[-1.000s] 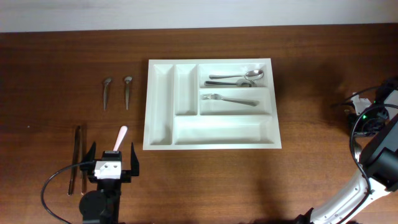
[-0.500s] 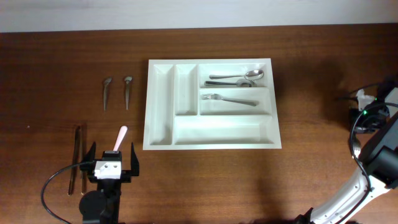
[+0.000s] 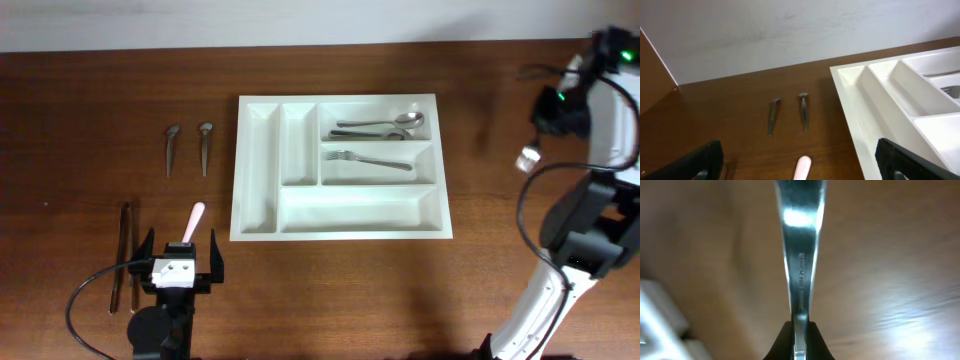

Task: Pack container
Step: 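Lift the fork and carry it over the tray's middle compartment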

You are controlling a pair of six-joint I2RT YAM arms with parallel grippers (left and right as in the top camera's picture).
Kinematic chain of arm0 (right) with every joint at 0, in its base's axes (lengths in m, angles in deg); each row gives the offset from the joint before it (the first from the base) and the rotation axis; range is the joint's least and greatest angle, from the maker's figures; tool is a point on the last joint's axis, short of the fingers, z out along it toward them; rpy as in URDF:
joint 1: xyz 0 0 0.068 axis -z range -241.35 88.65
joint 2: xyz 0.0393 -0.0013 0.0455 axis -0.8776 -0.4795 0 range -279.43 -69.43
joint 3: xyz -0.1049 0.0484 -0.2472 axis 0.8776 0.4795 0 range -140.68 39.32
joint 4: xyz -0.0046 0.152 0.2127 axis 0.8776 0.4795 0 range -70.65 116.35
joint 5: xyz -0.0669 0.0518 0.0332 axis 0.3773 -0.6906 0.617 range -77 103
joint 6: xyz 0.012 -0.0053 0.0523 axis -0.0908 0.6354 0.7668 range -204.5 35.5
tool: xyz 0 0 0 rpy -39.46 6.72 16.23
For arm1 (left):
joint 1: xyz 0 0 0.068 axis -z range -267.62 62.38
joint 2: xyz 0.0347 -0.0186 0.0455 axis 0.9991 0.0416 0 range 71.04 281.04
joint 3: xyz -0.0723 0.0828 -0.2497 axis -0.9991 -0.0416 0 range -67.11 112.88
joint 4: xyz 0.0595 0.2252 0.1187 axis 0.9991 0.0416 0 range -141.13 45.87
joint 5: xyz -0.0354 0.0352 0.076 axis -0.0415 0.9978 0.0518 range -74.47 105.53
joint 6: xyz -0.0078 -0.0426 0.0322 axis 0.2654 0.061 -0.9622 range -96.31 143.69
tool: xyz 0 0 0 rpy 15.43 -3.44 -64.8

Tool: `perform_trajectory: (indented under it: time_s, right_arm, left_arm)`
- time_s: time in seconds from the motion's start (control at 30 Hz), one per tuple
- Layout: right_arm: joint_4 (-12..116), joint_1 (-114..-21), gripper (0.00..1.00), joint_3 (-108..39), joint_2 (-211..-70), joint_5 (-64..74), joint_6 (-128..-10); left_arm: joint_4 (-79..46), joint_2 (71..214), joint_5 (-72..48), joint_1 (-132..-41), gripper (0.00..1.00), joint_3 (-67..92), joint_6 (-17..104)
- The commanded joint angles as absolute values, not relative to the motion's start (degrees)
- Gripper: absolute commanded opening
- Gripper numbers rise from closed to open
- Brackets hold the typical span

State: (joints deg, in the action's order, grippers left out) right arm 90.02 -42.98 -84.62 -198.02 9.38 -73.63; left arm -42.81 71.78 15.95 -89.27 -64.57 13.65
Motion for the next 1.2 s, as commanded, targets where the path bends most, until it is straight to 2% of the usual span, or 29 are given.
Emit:
perform_trajectory:
  time_s: [0.0, 0.33, 0.53, 0.67, 0.8, 1.07, 1.17]
  right_arm:
    - [89.98, -48.29, 0.04, -87.26, -197.3, 6.94, -57.3]
    - [90.11, -63.31, 0.04, -87.37, -197.3, 1.8, -13.28]
    - [90.15, -69.88, 0.04, -87.33, -197.3, 1.82, 4.36]
    - [90.33, -72.49, 0.04, -87.33, -197.3, 3.24, 11.75]
    - [91.2, -73.71, 0.04, -87.2, -197.32, 4.84, 12.56]
    - [93.67, -73.73, 0.04, -82.63, -197.32, 5.93, 24.03]
    - [92.84, -74.06, 0.04, -80.16, -197.32, 5.91, 24.47]
  left_arm:
    - [-42.94, 71.34, 15.32, -89.55, 0.99, -64.9, 14.15]
    - [-42.94, 71.34, 15.32, -89.55, 0.99, -64.9, 14.15]
    - [-42.94, 71.34, 15.32, -89.55, 0.99, -64.9, 14.15]
    - [-42.94, 71.34, 15.3, -89.55, 0.99, -64.9, 14.15]
    - [-42.94, 71.34, 15.32, -89.55, 0.99, -64.9, 14.15]
    - [-42.94, 71.34, 15.32, -89.55, 0.99, -64.9, 14.15]
    - [-42.94, 71.34, 15.32, -89.55, 0.99, -64.9, 14.15]
